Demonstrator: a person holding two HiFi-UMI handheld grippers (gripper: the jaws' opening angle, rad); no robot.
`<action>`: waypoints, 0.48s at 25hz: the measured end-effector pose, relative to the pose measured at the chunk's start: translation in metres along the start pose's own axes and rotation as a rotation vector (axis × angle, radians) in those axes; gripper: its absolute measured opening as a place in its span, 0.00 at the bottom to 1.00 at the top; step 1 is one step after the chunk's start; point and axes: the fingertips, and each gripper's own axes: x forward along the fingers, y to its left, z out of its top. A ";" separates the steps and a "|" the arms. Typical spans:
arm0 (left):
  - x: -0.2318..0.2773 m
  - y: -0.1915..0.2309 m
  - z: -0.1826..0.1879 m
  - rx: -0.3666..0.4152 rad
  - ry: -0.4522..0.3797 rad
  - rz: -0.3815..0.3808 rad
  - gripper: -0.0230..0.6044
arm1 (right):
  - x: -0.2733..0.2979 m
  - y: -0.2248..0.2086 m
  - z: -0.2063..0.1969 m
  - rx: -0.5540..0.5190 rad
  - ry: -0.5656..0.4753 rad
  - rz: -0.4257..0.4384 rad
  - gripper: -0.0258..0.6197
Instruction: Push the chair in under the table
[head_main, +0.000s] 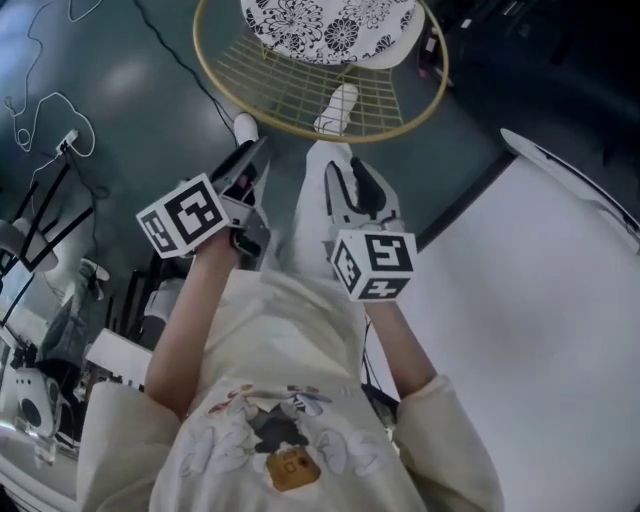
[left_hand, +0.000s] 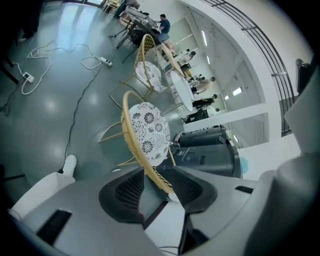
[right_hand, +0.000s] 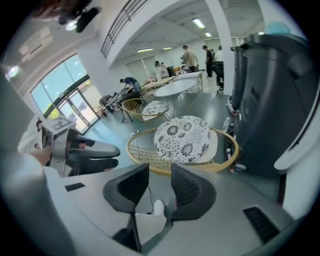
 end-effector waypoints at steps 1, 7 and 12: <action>0.001 0.007 0.008 -0.003 -0.016 0.017 0.29 | 0.002 -0.015 0.000 0.051 -0.008 -0.023 0.23; -0.002 0.045 0.064 0.058 -0.107 0.090 0.29 | 0.000 -0.106 0.007 0.305 -0.076 -0.196 0.24; -0.003 0.064 0.118 0.146 -0.186 0.174 0.29 | 0.012 -0.170 0.012 0.391 -0.122 -0.311 0.26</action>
